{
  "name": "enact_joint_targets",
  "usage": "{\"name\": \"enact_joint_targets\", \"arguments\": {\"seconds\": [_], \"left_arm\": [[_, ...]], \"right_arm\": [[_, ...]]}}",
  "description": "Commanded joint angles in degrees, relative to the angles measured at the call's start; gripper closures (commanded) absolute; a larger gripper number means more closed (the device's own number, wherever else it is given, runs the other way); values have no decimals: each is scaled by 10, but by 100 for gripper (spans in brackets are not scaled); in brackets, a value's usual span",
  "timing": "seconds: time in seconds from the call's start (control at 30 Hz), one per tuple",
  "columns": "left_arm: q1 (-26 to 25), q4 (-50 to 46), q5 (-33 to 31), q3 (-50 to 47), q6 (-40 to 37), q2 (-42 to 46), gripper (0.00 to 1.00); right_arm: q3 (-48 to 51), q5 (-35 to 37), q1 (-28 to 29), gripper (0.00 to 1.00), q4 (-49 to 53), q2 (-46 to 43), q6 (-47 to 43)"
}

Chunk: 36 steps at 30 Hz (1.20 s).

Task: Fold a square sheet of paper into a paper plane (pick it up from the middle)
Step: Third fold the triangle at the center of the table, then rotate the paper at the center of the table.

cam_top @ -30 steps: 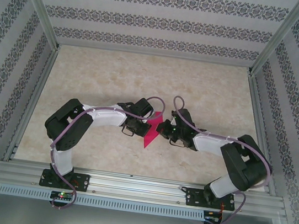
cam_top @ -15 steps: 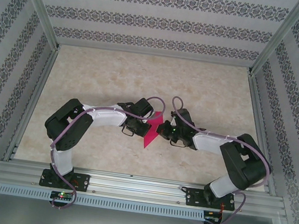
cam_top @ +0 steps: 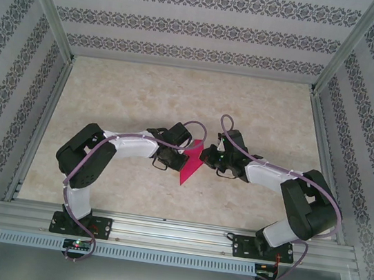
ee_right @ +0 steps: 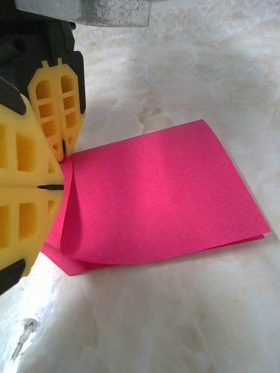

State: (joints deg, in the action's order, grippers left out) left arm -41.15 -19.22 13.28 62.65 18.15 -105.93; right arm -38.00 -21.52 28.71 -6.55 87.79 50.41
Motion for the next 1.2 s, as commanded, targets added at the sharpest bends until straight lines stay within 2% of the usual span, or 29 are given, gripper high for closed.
{"name": "enact_joint_targets", "arguments": {"seconds": [0.0,0.27,0.53,0.7,0.9,1.17], "left_arm": [[-4,-23,-1,-5,-13,-29,100],[-3,-33,-2,3,-12,-29,100],[-4,-32,-2,0,-13,-25,100],[-4,-32,1,0,-13,-27,100],[-3,-32,1,-1,-14,-26,100],[-4,-30,0,-2,-15,-22,100]], "right_arm": [[-32,4,-3,100,32,-9,-32],[-32,-32,-3,100,-26,65,-11],[15,-20,0,100,-84,107,18],[2,-23,-3,100,-68,86,15],[-46,-24,-7,100,1,40,-18],[-98,-39,-10,100,25,100,-35]]}}
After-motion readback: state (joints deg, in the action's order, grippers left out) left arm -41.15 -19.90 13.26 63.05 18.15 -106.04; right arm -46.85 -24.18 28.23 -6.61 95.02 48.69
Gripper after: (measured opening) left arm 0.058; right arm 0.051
